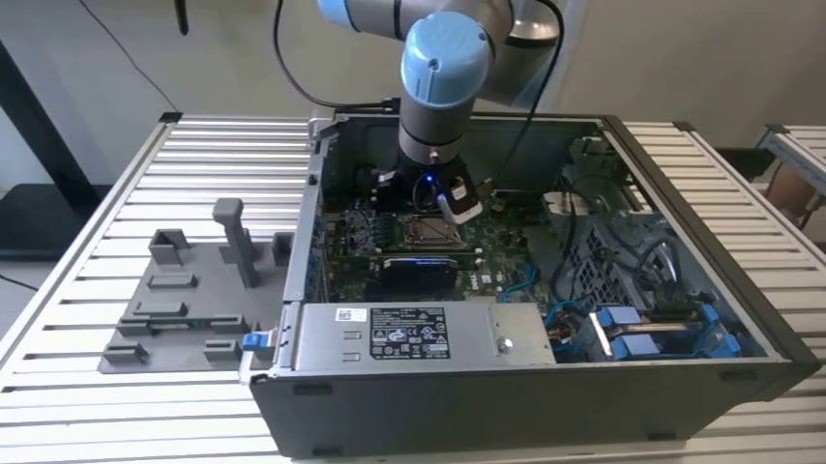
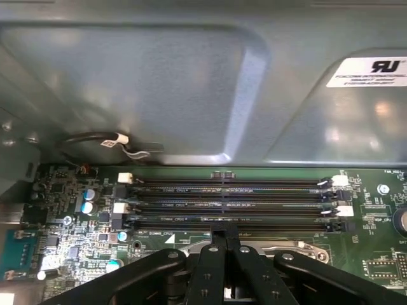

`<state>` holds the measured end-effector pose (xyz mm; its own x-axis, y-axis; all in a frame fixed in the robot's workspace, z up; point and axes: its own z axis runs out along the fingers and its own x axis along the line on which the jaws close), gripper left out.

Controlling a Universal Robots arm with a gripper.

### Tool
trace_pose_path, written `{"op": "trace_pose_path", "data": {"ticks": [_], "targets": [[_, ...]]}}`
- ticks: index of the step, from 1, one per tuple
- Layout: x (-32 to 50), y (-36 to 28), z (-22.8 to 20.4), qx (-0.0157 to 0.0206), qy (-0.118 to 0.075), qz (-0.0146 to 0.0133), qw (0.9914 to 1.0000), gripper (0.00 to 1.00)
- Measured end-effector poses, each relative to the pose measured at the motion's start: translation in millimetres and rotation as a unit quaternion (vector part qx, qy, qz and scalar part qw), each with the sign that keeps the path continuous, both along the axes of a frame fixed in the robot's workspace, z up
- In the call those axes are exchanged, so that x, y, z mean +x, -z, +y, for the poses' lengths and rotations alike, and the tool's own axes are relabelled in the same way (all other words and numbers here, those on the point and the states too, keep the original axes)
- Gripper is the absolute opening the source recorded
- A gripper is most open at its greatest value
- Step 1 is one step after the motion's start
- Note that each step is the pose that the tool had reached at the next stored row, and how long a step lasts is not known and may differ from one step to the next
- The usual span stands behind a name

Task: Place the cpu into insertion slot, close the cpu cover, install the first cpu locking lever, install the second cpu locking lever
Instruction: 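Install the first cpu locking lever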

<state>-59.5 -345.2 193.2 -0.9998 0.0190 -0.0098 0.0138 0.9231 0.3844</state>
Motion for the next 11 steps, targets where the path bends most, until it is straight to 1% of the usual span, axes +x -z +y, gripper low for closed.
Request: {"op": "trace_pose_path", "data": {"ticks": [11], "targets": [[9.3,1.5,0.0,0.0000,0.000,0.0000,1.00000,0.11]]}}
